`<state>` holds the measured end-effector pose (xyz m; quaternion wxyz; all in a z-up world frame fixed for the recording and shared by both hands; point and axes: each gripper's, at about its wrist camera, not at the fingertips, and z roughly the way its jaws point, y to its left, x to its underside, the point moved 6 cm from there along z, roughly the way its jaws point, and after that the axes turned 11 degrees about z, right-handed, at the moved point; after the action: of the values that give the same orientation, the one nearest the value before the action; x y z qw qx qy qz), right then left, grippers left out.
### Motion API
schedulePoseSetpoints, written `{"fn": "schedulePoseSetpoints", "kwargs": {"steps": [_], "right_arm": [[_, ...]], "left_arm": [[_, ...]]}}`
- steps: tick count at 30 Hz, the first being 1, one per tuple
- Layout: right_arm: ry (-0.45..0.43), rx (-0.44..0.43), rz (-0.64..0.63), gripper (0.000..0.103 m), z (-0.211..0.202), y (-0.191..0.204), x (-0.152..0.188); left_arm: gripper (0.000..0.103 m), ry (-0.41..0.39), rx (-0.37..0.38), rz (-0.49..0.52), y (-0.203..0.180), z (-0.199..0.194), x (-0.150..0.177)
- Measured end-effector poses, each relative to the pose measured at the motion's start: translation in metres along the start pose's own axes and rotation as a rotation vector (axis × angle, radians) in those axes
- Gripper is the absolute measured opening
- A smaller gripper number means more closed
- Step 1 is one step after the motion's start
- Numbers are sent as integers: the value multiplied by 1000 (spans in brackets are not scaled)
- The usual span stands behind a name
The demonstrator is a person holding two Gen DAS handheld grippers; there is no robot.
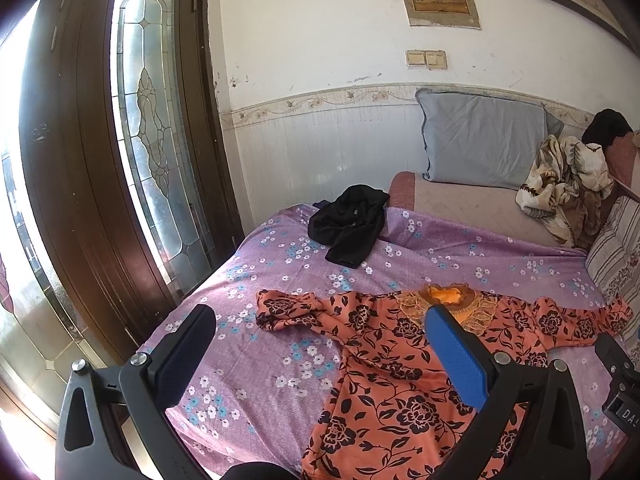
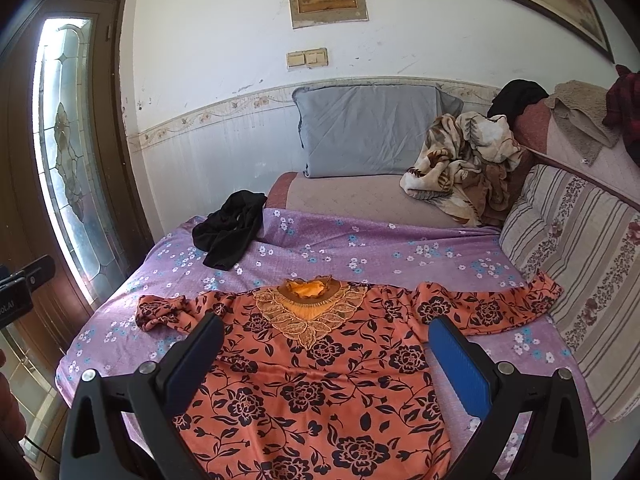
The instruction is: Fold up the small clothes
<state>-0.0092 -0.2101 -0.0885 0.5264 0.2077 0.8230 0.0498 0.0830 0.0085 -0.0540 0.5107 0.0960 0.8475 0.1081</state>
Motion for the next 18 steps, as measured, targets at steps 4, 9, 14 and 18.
{"fn": "schedulePoseSetpoints", "kwargs": {"steps": [4, 9, 14, 18], "right_arm": [[46, 16, 22, 103, 23, -15, 9], [205, 39, 193, 103, 93, -77, 38], [322, 47, 455, 103, 154, -186, 68], [327, 29, 708, 103, 187, -280, 72]], "left_arm": [[103, 110, 82, 35, -32, 57, 21], [103, 359, 197, 114, -104, 170, 79], [103, 437, 221, 95, -153, 246, 109], [103, 403, 214, 69, -177, 292, 106]]}}
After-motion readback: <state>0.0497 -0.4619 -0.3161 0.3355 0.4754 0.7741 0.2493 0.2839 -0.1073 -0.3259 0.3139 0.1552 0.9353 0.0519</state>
